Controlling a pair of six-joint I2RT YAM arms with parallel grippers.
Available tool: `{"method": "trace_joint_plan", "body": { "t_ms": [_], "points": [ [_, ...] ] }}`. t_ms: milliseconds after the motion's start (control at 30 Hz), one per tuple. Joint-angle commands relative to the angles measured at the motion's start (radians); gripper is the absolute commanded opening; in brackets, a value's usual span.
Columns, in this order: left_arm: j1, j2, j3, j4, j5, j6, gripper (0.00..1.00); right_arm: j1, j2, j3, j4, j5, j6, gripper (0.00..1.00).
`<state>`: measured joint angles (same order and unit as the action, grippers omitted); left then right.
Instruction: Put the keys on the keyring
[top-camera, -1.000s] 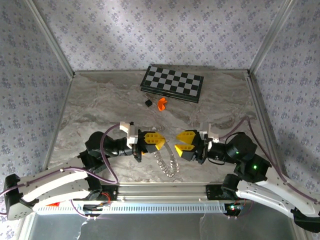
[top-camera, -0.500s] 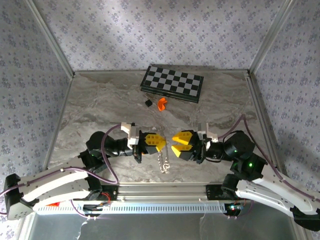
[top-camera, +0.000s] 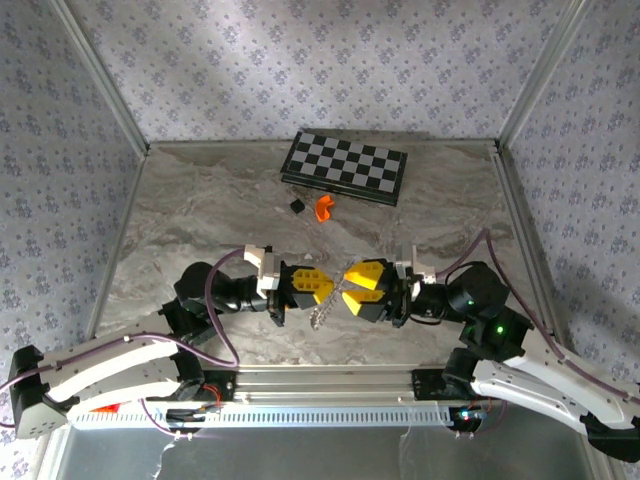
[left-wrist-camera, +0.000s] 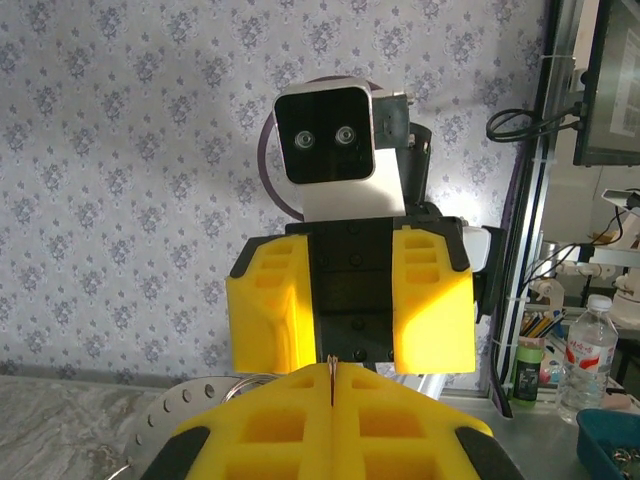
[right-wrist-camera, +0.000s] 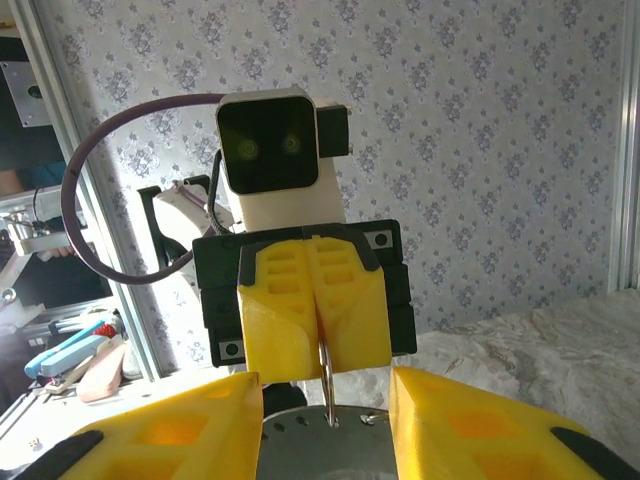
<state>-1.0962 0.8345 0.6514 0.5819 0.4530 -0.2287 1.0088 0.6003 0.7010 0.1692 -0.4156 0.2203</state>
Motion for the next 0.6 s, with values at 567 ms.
{"method": "trace_joint_plan", "body": {
  "t_ms": [567],
  "points": [
    [-0.010,0.006,0.029,0.087,0.014,-0.014,0.00,0.007,0.030,0.003,0.036,-0.018,0.010,0.26]
  ]
}}
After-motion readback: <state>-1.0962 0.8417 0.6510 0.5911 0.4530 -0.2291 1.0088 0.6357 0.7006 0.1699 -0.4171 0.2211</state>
